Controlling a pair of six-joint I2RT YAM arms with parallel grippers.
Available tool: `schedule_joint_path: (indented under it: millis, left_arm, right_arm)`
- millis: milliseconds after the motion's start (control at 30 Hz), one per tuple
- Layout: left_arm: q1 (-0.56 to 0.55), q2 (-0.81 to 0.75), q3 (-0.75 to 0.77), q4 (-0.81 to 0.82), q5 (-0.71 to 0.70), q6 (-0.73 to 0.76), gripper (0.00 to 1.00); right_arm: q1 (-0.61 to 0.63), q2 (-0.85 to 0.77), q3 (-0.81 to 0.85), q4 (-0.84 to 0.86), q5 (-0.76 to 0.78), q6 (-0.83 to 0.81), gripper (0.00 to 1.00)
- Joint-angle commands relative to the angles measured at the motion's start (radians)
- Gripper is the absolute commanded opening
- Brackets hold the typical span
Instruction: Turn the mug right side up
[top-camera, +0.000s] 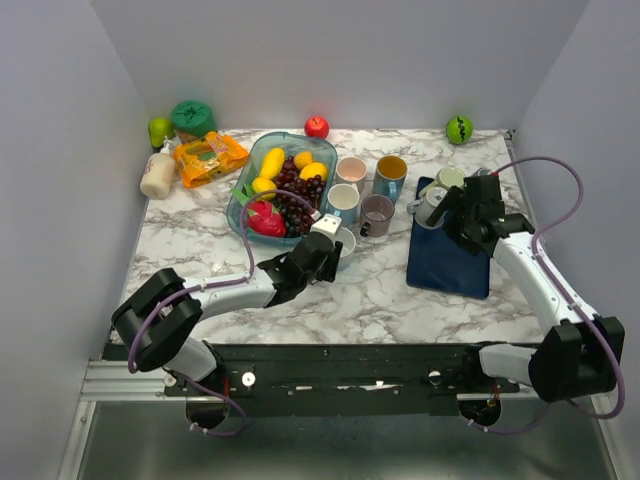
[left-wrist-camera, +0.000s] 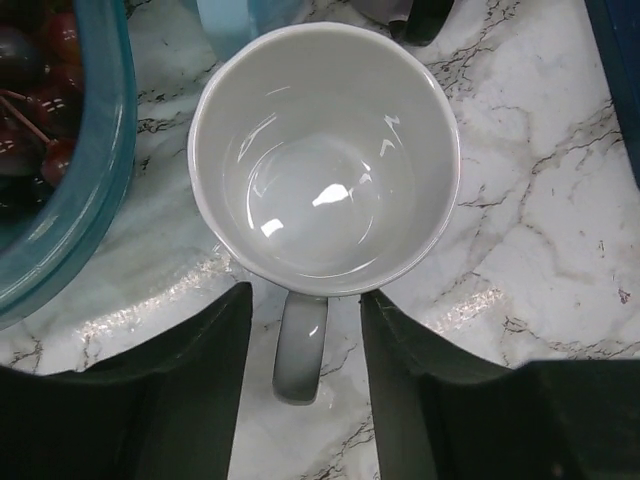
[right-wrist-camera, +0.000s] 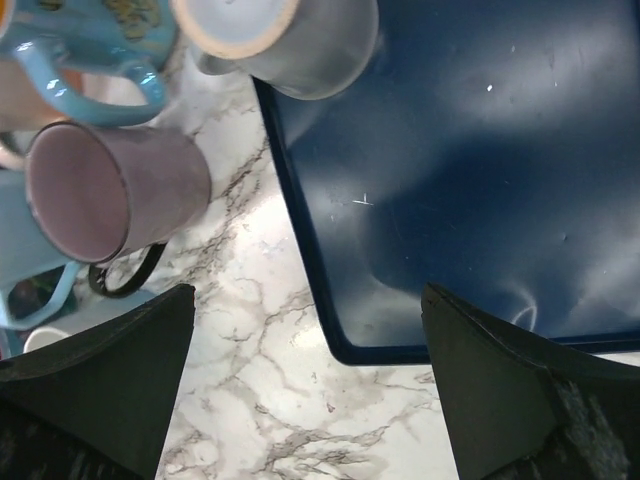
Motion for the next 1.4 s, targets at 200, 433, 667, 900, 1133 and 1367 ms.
schedule_joint_path:
  millis: [200,433,667,900,1133,1367]
  left_arm:
    - [0.006,-0.173,-0.002,-0.047,-0.053,0.022,0.73]
    - [0.006,-0.319,0.053,-0.155,-0.036,0.054,0.79]
    - [0.017,-0.369,0.144,-0.243,0.016,0.080,0.83]
    - [0.083,-0.386,0.173,-0.245,0.128,0.073,0.84]
    - [0.146,-0.403,0.144,-0.218,0.175,0.043,0.84]
    - [0.158,-0.425,0.133,-0.231,0.189,0.042,0.85]
  right_arm:
    - [0.030,0.220,0.116,-0.009,0.177,0.337,1.00]
    - [0.074,0.410,0.294,-0.098,0.283,0.534,1.00]
    - [0.083,0.597,0.478,-0.282,0.360,0.769,1.00]
    - [0.094,0.752,0.662,-0.474,0.425,0.893,0.98]
    - [0.097,0.804,0.679,-0.495,0.445,0.887,0.97]
    - [0.116,0.810,0.679,-0.529,0.457,0.910,0.93]
